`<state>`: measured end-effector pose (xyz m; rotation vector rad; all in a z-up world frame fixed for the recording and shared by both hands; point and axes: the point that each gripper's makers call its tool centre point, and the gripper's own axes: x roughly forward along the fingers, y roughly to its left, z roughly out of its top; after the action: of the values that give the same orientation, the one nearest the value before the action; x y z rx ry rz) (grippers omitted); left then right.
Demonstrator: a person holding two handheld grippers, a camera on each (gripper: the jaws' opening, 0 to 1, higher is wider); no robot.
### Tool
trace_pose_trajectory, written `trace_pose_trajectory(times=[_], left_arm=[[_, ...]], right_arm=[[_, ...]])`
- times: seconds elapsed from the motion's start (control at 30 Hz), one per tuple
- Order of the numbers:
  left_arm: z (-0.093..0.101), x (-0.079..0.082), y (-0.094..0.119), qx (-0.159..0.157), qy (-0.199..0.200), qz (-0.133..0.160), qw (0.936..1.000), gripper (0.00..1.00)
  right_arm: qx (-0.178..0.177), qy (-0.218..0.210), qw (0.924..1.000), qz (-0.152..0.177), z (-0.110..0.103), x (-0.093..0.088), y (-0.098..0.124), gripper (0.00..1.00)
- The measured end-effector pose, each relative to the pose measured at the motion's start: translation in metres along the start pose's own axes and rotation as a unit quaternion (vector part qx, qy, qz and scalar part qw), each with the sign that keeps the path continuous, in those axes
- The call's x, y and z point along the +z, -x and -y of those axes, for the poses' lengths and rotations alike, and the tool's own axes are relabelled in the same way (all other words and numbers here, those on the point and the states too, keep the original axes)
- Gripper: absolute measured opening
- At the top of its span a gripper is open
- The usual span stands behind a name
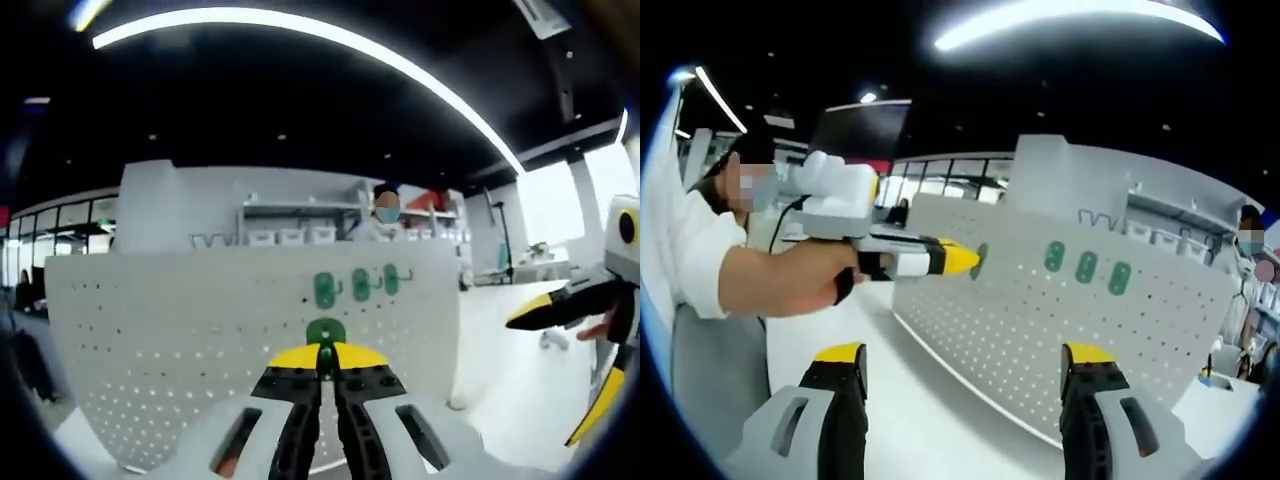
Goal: Insert the hook assembly into the mounting plate slot until the hook locks in place.
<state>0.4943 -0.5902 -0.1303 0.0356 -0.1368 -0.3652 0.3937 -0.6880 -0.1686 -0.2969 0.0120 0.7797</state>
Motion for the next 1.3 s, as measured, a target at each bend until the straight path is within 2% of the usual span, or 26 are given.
trace_pose_trajectory(times=[0.4, 0.73, 0.97, 1.1, 1.3], left_arm=[[-0.013, 0.019, -0.033, 0.037, -0.010, 0.033, 0.9987, 0.03], [-0.030, 0.019, -0.053, 0.072, -0.005, 0.041, 0.9966, 0.03], [-0.027, 0.026, -0.066, 0.082, 0.008, 0.054, 0.9952, 0.03], [-0.024, 0.032, -0.071, 0.087, -0.005, 0.060, 0.9944, 0.03], [-0.032, 0.031, -0.074, 0.101, 0.000, 0.058, 0.9932, 0.03]], right_arm=[[0.010, -0.008, 0.9999, 0.000, 0.005, -0.006, -0.008, 0.78], [0.015, -0.013, 0.9997, -0.017, 0.013, -0.020, -0.012, 0.78], [0.020, -0.015, 0.9994, -0.023, 0.017, -0.027, -0.016, 0.77], [0.022, -0.017, 0.9993, -0.024, 0.019, -0.028, -0.017, 0.77], [0.024, -0.019, 0.9992, -0.025, 0.020, -0.030, -0.016, 0.76]])
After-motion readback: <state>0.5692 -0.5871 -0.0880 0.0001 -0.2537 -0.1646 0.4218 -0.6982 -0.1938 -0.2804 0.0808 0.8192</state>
